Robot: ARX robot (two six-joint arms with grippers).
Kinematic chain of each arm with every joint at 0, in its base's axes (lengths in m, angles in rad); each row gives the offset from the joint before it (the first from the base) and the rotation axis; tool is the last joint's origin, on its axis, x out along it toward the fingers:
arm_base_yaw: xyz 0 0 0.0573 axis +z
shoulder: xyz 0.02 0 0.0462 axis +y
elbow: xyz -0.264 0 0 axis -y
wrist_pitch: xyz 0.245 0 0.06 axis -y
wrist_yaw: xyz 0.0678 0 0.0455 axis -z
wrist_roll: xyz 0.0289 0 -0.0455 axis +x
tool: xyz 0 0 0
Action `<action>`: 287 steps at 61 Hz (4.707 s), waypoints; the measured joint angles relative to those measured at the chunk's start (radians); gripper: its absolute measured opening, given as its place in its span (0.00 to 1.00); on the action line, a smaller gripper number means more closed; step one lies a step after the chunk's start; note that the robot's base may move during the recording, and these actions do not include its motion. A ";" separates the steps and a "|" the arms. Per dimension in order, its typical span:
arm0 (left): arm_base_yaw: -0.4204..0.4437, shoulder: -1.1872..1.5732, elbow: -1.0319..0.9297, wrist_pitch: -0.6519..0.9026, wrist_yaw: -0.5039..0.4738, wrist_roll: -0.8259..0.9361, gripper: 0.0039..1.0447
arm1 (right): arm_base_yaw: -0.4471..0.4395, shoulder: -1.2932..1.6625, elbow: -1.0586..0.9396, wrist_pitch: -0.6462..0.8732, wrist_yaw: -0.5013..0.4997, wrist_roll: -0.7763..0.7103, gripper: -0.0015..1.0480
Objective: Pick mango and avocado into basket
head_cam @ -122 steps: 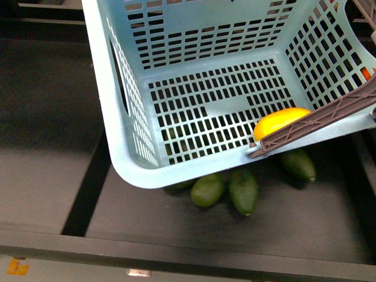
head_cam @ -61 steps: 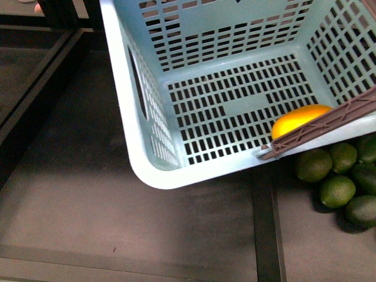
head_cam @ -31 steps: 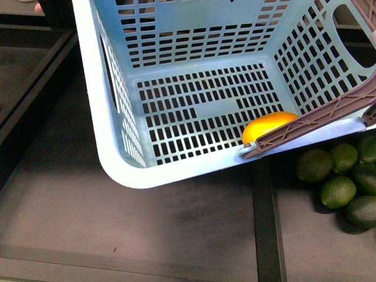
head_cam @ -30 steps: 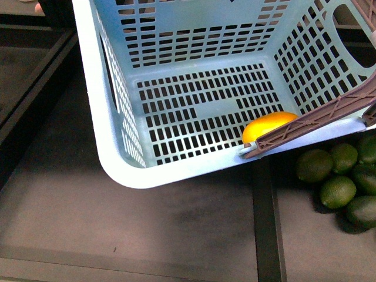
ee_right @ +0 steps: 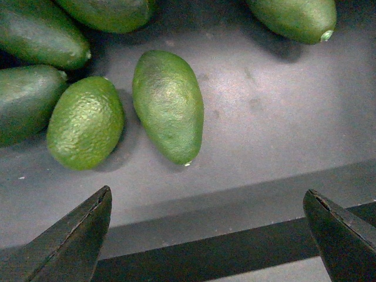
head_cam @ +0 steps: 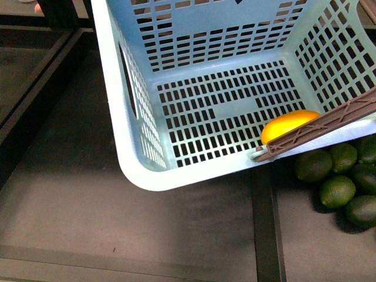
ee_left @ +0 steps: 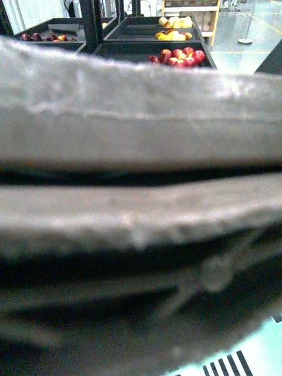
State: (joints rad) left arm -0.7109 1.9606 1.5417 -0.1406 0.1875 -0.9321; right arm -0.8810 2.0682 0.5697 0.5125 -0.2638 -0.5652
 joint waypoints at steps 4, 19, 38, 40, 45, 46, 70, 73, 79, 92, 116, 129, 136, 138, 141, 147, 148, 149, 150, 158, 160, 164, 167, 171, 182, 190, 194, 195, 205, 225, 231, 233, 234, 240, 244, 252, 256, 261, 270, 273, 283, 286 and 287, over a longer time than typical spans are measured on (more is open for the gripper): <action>0.000 0.000 0.000 0.000 0.000 0.000 0.25 | 0.007 0.042 0.031 0.002 0.017 0.000 0.92; 0.001 0.000 0.000 0.000 -0.008 0.002 0.25 | 0.051 0.188 0.141 0.018 0.044 0.061 0.92; 0.001 0.000 0.000 0.000 -0.001 0.000 0.25 | 0.129 0.316 0.242 0.016 0.073 0.139 0.92; 0.001 0.000 0.000 0.000 -0.001 0.000 0.25 | 0.132 0.328 0.256 0.014 0.077 0.149 0.92; 0.001 0.000 0.000 0.000 -0.001 0.000 0.25 | 0.139 0.350 0.282 0.007 0.092 0.158 0.92; 0.001 0.000 0.000 0.000 -0.001 0.000 0.25 | 0.140 0.354 0.285 0.006 0.093 0.159 0.92; 0.001 0.000 0.000 0.000 -0.005 0.001 0.25 | 0.183 0.446 0.373 -0.010 0.124 0.211 0.92; 0.001 0.000 0.000 0.000 -0.004 0.000 0.25 | 0.189 0.453 0.382 -0.012 0.127 0.215 0.92; 0.001 0.000 0.000 0.000 -0.003 0.000 0.25 | 0.203 0.471 0.407 -0.019 0.138 0.226 0.92; 0.001 0.000 0.000 0.000 -0.003 0.000 0.25 | 0.233 0.505 0.451 -0.023 0.152 0.229 0.92; 0.001 0.000 0.000 0.000 -0.003 0.000 0.25 | 0.260 0.544 0.506 -0.034 0.168 0.209 0.92; 0.001 0.000 0.000 0.000 -0.004 0.000 0.25 | 0.261 0.549 0.508 -0.029 0.163 0.206 0.82; 0.001 0.000 0.000 0.000 -0.002 0.000 0.25 | 0.264 0.551 0.507 -0.028 0.157 0.206 0.66; 0.001 0.000 0.000 0.000 -0.001 0.000 0.25 | 0.265 0.551 0.507 -0.026 0.159 0.204 0.60; 0.001 0.000 0.000 0.000 -0.002 0.000 0.25 | 0.264 0.550 0.505 -0.023 0.155 0.204 0.56; 0.001 0.000 0.000 0.000 -0.004 0.000 0.25 | 0.257 0.547 0.495 -0.014 0.148 0.203 0.55; 0.001 0.000 0.000 0.000 -0.004 0.001 0.25 | 0.256 0.545 0.491 -0.012 0.147 0.203 0.55; 0.001 0.000 0.000 0.000 -0.004 0.001 0.25 | 0.254 0.542 0.486 -0.009 0.147 0.203 0.55; 0.001 0.000 0.000 0.000 -0.004 0.001 0.25 | 0.251 0.539 0.480 -0.006 0.147 0.203 0.55; 0.001 0.000 0.000 0.000 -0.003 0.000 0.25 | 0.225 0.508 0.428 0.005 0.140 0.195 0.54; 0.001 0.000 0.000 0.000 -0.003 0.000 0.25 | 0.215 0.495 0.410 0.008 0.133 0.190 0.54; 0.001 0.000 0.000 0.000 -0.004 0.000 0.25 | 0.190 0.456 0.371 0.014 0.111 0.182 0.54; 0.001 0.000 0.000 0.000 -0.004 0.000 0.25 | 0.173 0.420 0.345 0.019 0.095 0.178 0.54; 0.001 0.000 0.000 0.000 -0.003 0.000 0.25 | 0.149 0.365 0.313 0.028 0.071 0.171 0.54; 0.001 0.000 0.000 0.000 -0.003 0.000 0.25 | 0.072 0.175 0.205 0.098 -0.018 0.159 0.54; 0.001 0.000 0.000 0.000 -0.003 0.000 0.25 | 0.021 -0.029 0.104 0.100 -0.092 0.160 0.54; 0.001 0.000 0.000 0.000 -0.003 0.000 0.25 | 0.010 -0.155 0.051 0.069 -0.134 0.167 0.54; 0.001 0.000 0.000 0.000 -0.003 0.000 0.25 | 0.010 -0.199 0.034 0.059 -0.148 0.175 0.54; 0.001 0.000 0.000 0.000 -0.003 0.000 0.25 | 0.077 -0.590 -0.070 -0.003 -0.177 0.256 0.54; 0.001 0.000 0.000 0.000 -0.003 0.001 0.25 | 0.635 -0.889 -0.042 0.016 0.203 0.429 0.54; 0.001 0.000 0.000 0.000 -0.004 0.001 0.25 | 0.776 -0.798 -0.008 0.052 0.309 0.451 0.54; 0.001 0.000 0.000 0.000 -0.004 0.001 0.25 | 0.814 -0.770 0.005 0.059 0.338 0.460 0.54; 0.001 0.000 0.000 0.000 -0.004 0.000 0.25 | 0.826 -0.761 0.010 0.061 0.347 0.463 0.54; 0.001 0.000 0.000 0.000 -0.003 0.000 0.25 | 0.913 -0.691 0.052 0.083 0.412 0.486 0.54; 0.001 0.000 0.000 0.000 -0.003 0.000 0.25 | 0.957 -0.655 0.081 0.090 0.448 0.505 0.54; 0.001 0.000 0.000 0.000 -0.003 0.000 0.25 | 1.009 -0.605 0.120 0.090 0.491 0.529 0.54; 0.001 0.000 0.000 0.000 -0.003 0.000 0.25 | 1.028 -0.581 0.138 0.090 0.508 0.541 0.54; 0.001 0.000 0.000 0.000 -0.003 0.000 0.25 | 1.041 -0.556 0.152 0.093 0.522 0.555 0.54; 0.001 0.000 0.000 0.000 -0.004 0.000 0.25 | 1.045 -0.537 0.159 0.093 0.530 0.583 0.59; 0.001 0.000 0.000 0.000 -0.004 0.001 0.25 | 1.045 -0.533 0.161 0.093 0.533 0.599 0.66; 0.001 0.000 0.000 0.000 -0.002 0.001 0.25 | 1.045 -0.507 0.162 0.093 0.549 0.654 0.69; 0.001 0.001 0.000 0.000 -0.001 -0.001 0.25 | 1.045 -0.499 0.162 0.093 0.558 0.666 0.75; 0.001 0.001 0.000 0.000 -0.001 0.000 0.25 | 1.044 -0.499 0.162 0.092 0.560 0.672 0.78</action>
State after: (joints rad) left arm -0.7101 1.9614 1.5417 -0.1410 0.1864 -0.9325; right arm 0.1635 1.5692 0.7319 0.6041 0.2962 0.1070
